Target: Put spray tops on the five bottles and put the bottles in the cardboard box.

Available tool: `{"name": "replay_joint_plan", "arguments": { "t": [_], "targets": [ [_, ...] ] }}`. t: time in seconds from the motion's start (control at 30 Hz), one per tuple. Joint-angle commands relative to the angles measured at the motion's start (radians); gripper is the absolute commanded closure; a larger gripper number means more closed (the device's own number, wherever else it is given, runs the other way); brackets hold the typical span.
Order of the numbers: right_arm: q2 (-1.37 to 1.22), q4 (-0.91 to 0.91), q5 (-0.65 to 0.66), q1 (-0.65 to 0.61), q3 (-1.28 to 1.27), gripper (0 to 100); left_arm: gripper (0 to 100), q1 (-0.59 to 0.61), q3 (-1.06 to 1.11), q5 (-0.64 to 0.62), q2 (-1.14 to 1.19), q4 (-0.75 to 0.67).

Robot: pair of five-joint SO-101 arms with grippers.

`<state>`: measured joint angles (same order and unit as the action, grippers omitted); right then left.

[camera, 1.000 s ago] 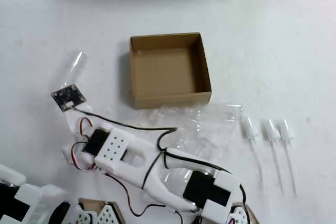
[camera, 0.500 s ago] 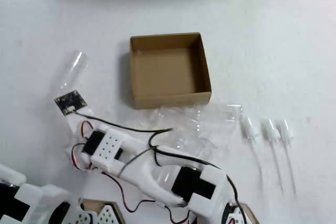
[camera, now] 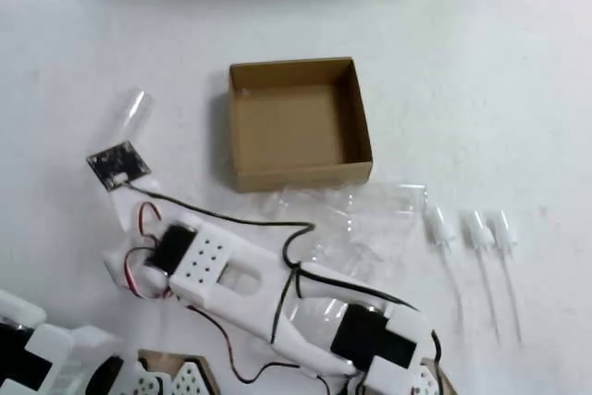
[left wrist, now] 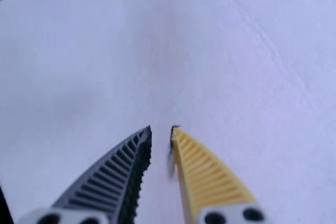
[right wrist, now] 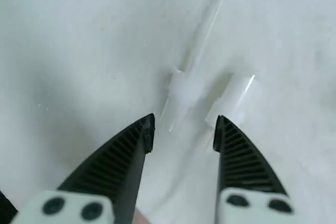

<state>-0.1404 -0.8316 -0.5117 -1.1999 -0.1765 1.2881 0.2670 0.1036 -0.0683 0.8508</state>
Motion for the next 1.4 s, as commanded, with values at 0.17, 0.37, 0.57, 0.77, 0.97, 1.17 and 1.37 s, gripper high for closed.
{"name": "replay_joint_plan", "arguments": {
  "t": [0.17, 0.37, 0.57, 0.77, 0.97, 1.17, 1.37],
  "targets": [
    [0.059, 0.315, 0.002, -0.051, -0.152, 85.0, 92, 0.004, -0.051, 0.011, -0.004, -0.023],
    [-0.028, 0.443, 0.002, -0.056, -0.186, 85.0, 92, 0.004, -0.051, 0.011, -0.004, -0.023],
    [-0.079, 0.377, 0.002, -0.053, -0.129, 84.9, 92, 0.004, -0.058, 0.011, -0.004, -0.023],
    [-0.085, 0.358, 0.003, -0.054, -0.126, 84.9, 92, 0.004, -0.058, 0.011, -0.004, -0.023],
    [-0.216, 0.348, 0.003, -0.051, -0.012, 84.9, 92, 0.002, -0.052, 0.011, -0.004, -0.023],
    [-0.275, 0.274, 0.003, -0.051, 0.061, 86.1, 92, 0.002, -0.052, 0.011, -0.004, -0.023],
    [-0.294, 0.243, 0.003, -0.027, 0.086, 96.9, 92, 0.002, -0.049, 0.011, -0.004, -0.023]
  ]
}}
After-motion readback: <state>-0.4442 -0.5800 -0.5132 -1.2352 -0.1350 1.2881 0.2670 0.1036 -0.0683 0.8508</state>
